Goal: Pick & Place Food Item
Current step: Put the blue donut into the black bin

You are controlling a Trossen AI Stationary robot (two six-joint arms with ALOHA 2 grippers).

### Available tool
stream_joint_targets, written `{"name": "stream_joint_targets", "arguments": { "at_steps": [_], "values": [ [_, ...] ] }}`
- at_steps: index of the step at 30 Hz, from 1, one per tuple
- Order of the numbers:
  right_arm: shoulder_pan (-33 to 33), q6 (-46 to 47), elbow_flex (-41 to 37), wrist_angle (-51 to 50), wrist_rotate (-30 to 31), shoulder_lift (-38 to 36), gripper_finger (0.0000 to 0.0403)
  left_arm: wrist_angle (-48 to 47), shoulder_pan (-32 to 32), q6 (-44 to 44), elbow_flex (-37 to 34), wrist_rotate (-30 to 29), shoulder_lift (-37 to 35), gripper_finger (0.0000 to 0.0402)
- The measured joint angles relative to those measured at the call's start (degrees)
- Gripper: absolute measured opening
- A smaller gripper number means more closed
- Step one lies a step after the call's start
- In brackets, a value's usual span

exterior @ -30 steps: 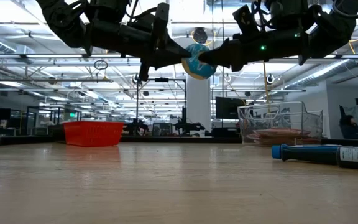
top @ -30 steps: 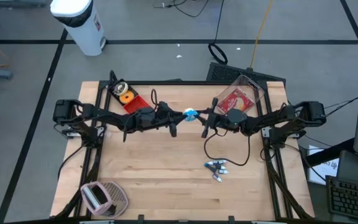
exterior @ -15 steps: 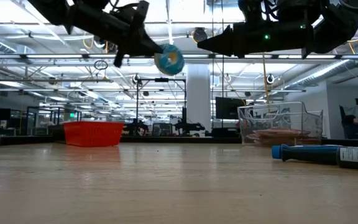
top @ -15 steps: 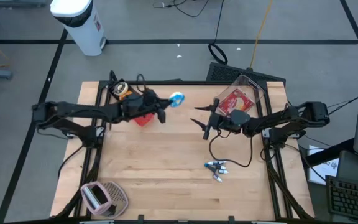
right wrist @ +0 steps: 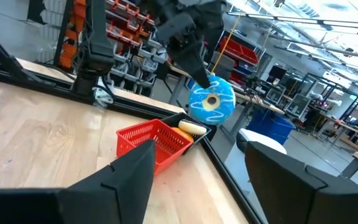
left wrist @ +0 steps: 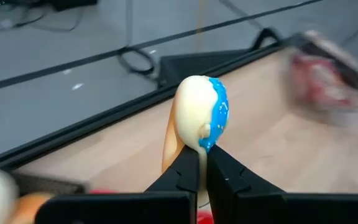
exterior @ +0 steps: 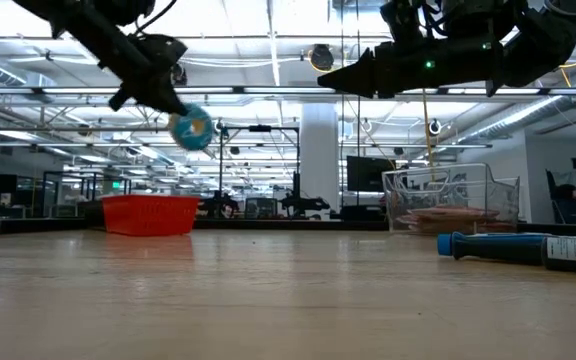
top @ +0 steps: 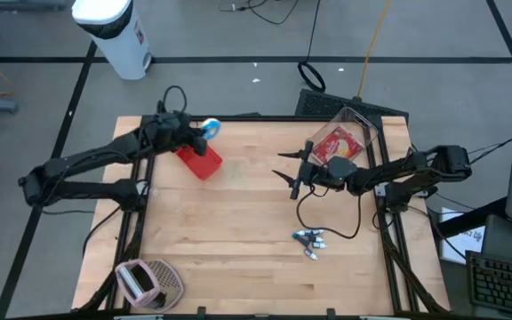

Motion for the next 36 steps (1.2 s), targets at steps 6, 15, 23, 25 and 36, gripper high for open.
{"name": "stream_joint_targets", "arguments": {
  "at_steps": [6,15,23,25,36],
  "values": [
    [0.0,0.0,0.0,0.0,0.03,0.0,0.0237,-1.36,9.34,0.86,-2.21,3.67,-0.51,0.0008],
    [-0.02,-0.02,0.0,-0.2,0.04,0.0,0.0232,1.43,23.0,0.19,-9.21,11.85,-0.46,0.0007],
    [-0.02,-1.2,0.0,-0.22,0.05,0.0,0.0229,1.07,28.43,0.14,-11.56,11.33,-0.44,0.001],
    [-0.02,-1.18,0.0,-0.24,0.05,0.02,0.0227,1.05,29.07,0.11,-11.98,12.48,-0.44,0.0006],
    [-0.02,-1.2,0.0,-0.24,0.07,0.02,0.0226,1.38,30.87,-0.67,-14.81,15.99,-0.44,0.0005]
  ]
}}
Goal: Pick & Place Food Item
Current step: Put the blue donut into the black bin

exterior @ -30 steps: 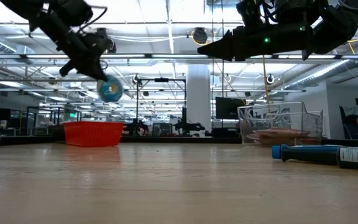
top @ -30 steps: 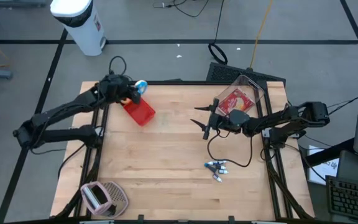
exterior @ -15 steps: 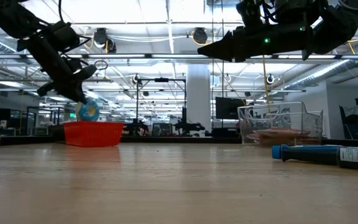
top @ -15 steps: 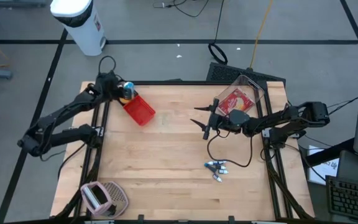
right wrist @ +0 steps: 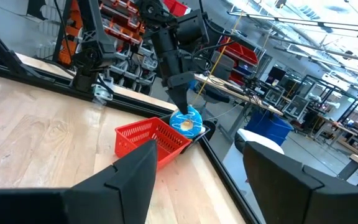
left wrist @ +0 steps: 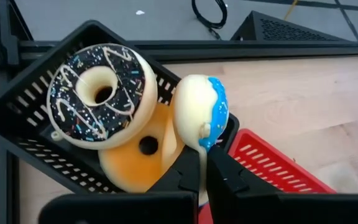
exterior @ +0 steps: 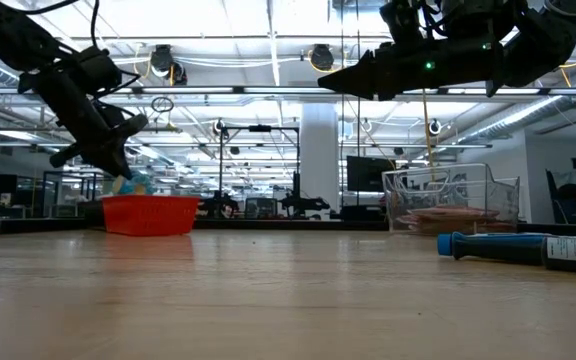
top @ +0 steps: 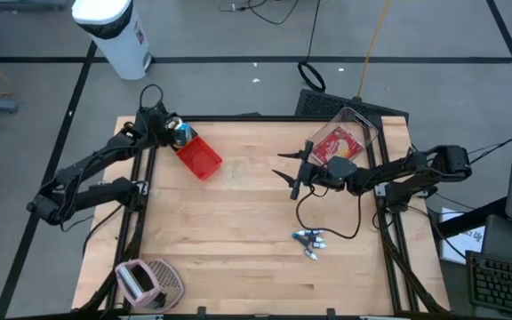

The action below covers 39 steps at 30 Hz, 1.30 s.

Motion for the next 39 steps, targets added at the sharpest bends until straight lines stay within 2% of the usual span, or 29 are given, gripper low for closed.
{"name": "stream_joint_targets", "arguments": {
  "at_steps": [15,28,39],
  "values": [
    [0.0,0.07,0.0,0.02,-0.02,0.0,0.0226,-0.75,-0.07,1.34,-0.01,-0.99,0.22,0.0033],
    [0.0,0.09,0.0,0.02,-0.02,0.0,0.0226,-0.71,-0.07,1.49,-0.01,-0.57,0.22,0.0161],
    [0.0,0.1,0.0,-0.22,-0.02,0.02,0.0226,-0.05,-0.07,0.4,-0.01,-0.55,0.22,0.017]
  ]
}}
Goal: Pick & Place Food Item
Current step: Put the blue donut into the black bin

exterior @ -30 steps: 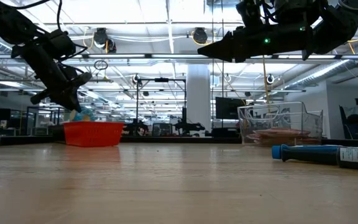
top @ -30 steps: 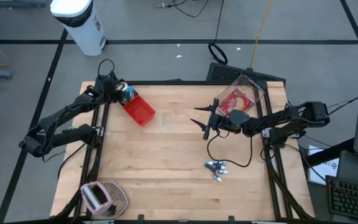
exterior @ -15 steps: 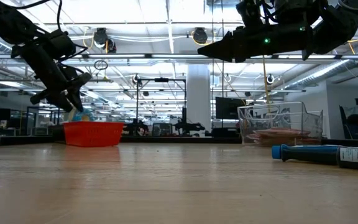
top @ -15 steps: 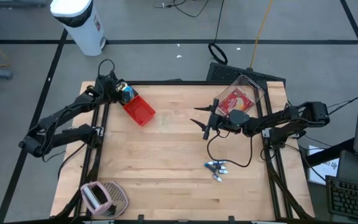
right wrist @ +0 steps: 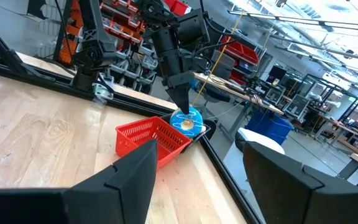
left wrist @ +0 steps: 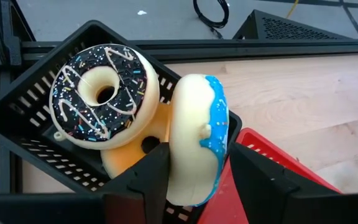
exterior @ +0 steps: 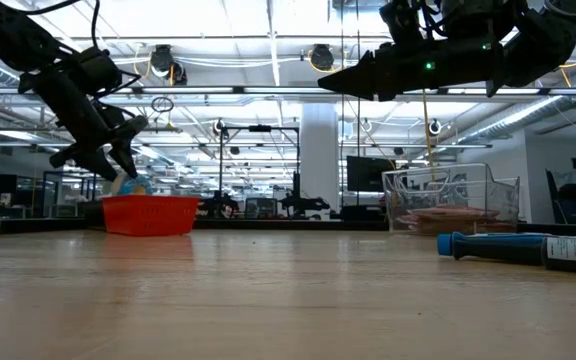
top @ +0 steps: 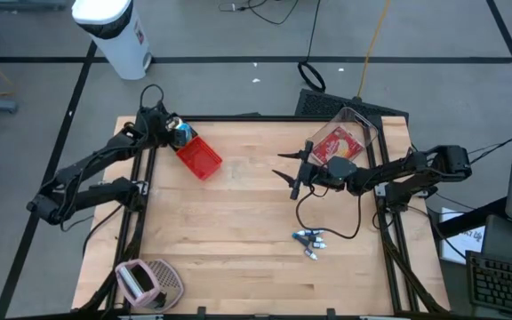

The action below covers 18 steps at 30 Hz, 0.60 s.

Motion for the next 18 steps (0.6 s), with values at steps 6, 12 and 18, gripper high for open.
{"name": "stream_joint_targets", "arguments": {
  "at_steps": [6,12,18],
  "values": [
    [0.0,0.01,0.0,0.0,0.0,0.0,0.0226,0.28,0.0,-0.67,0.0,-0.4,-0.17,0.017],
    [0.0,0.01,0.0,-0.02,0.0,0.0,0.0226,1.05,-0.06,-2.14,0.0,-0.74,-1.12,0.017],
    [0.02,0.01,0.0,-0.02,0.0,0.0,0.0226,0.98,-1.25,-1.94,0.0,-2.87,-2.47,0.017]
  ]
}}
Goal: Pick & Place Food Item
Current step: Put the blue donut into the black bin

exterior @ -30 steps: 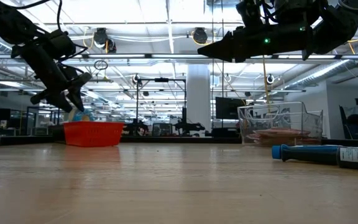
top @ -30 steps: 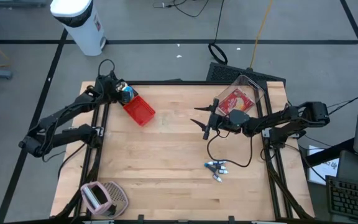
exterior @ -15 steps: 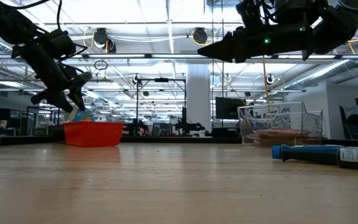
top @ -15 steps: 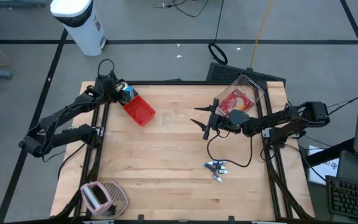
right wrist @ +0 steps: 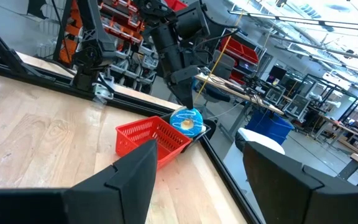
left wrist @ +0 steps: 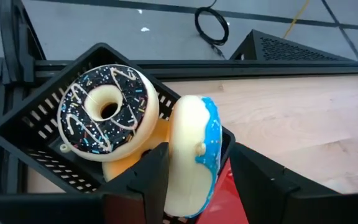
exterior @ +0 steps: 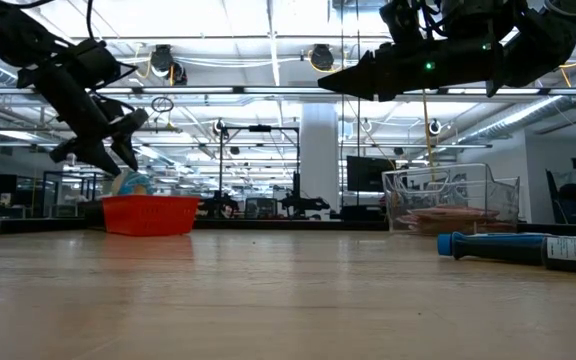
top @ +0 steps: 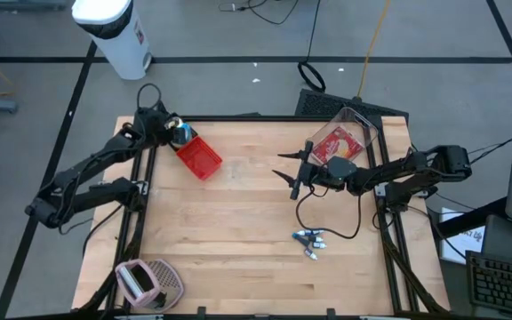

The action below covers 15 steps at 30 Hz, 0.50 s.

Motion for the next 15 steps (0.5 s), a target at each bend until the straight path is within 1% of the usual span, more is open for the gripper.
{"name": "stream_joint_targets", "arguments": {
  "at_steps": [4,6,15],
  "values": [
    [0.0,0.0,0.0,0.0,0.0,0.0,0.0226,-0.84,-1.31,1.16,0.0,-2.9,0.02,0.0168],
    [0.0,0.0,0.0,0.0,-0.02,0.0,0.0226,-1.34,-2.26,1.57,0.0,-4.57,0.04,0.016],
    [0.0,0.0,-0.01,0.0,-0.02,0.0,0.0226,-3.51,-8.35,0.49,0.0,-15.96,-2.24,0.0087]
  ]
}}
